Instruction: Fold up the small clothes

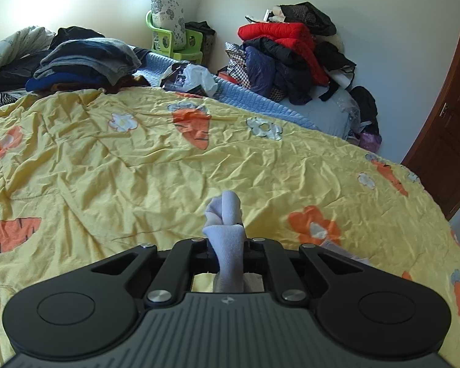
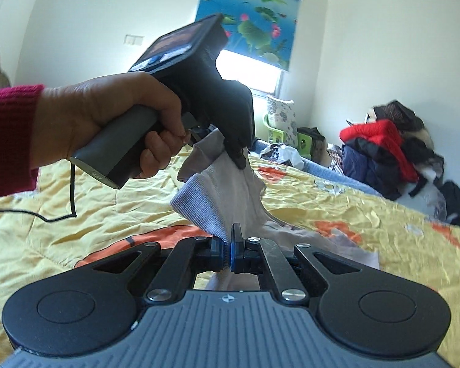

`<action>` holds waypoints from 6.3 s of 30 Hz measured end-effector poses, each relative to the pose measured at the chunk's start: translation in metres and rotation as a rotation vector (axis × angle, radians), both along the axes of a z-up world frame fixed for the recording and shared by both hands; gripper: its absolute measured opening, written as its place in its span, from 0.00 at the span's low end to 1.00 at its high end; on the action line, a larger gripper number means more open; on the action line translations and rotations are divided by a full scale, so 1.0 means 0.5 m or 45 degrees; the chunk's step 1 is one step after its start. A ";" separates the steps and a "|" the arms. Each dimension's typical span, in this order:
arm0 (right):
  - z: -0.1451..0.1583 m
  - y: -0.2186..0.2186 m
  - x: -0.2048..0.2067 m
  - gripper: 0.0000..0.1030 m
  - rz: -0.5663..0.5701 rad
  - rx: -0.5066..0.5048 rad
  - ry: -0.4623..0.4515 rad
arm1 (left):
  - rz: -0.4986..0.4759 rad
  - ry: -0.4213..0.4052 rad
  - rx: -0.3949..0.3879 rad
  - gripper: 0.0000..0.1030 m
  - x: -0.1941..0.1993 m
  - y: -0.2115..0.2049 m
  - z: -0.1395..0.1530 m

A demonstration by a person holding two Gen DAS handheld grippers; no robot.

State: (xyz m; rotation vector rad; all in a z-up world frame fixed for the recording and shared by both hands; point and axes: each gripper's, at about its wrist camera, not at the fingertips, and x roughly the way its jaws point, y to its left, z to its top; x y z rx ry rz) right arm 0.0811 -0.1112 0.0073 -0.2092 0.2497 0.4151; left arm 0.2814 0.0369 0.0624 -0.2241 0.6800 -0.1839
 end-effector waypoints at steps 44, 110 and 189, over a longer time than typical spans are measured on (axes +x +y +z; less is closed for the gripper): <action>-0.103 -0.303 0.038 0.19 -0.228 0.649 0.481 | -0.363 0.131 0.135 0.11 0.035 -0.395 -0.054; -0.135 -0.394 0.214 0.47 -0.267 1.004 0.674 | -0.265 0.184 -0.491 0.40 -0.127 -0.109 -0.215; -0.080 -0.173 -0.018 0.80 -0.270 0.212 0.532 | 0.010 -0.043 0.183 0.79 -0.393 -0.056 -0.191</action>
